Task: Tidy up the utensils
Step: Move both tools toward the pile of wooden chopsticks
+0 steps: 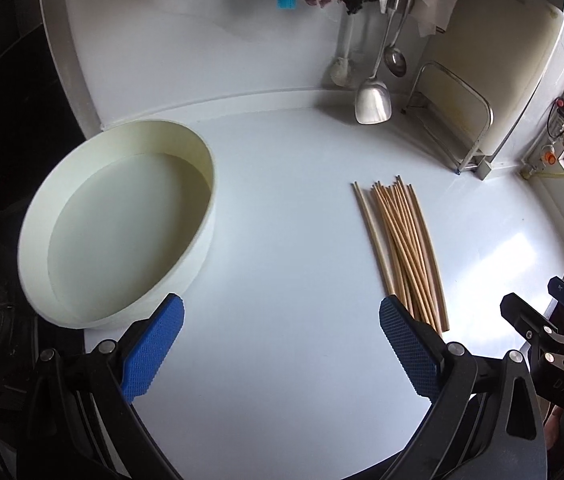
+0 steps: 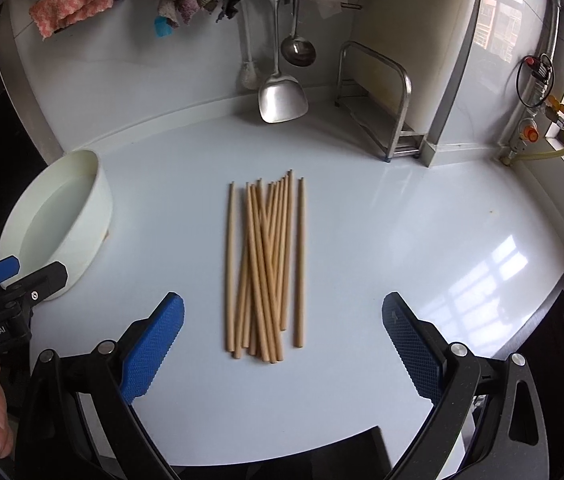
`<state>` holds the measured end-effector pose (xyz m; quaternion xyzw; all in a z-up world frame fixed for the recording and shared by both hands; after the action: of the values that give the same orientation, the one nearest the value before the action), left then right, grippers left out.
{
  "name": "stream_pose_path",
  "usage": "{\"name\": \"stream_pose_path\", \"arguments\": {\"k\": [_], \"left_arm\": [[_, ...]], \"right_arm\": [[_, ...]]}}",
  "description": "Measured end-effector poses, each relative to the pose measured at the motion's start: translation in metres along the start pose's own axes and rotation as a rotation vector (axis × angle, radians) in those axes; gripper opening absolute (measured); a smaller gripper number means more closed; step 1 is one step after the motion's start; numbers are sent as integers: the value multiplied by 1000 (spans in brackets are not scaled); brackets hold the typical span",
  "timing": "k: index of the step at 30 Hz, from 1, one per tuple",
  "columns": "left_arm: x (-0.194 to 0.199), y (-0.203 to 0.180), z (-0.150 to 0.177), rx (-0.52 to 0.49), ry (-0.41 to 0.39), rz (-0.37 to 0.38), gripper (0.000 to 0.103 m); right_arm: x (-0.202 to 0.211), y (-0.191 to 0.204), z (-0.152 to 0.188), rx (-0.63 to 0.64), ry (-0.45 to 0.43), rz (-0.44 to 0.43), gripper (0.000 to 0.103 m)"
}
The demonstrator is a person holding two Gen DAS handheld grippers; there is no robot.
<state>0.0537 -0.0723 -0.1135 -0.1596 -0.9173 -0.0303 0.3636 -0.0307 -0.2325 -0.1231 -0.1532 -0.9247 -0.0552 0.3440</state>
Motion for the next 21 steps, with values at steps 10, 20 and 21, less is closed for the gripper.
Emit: {"name": "stream_pose_path", "arguments": {"k": [10,20,21], "left_arm": [[-63,-39,22,40,34,-55,97],[-108,-55,32,29,22,-86,97],[-113,-55,34,29,23,-81,97]], "right_arm": [[-68,-50,21,-51,23,-76,95],[-123,-52,32,-6,9,-130,95],[-127,-53,32,-13,6,-133,95]]}}
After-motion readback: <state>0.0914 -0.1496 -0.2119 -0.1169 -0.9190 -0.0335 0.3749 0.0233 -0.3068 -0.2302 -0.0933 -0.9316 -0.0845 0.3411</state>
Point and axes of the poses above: each gripper's, at about its wrist camera, not at the fingertips, and x roughly against the way its jaws point, y to its left, z to its underside, the point moved 7 cm from there along -x, roughly the way its jaws point, and after that the axes turned 15 degrees about -y, right-handed, at the moved point
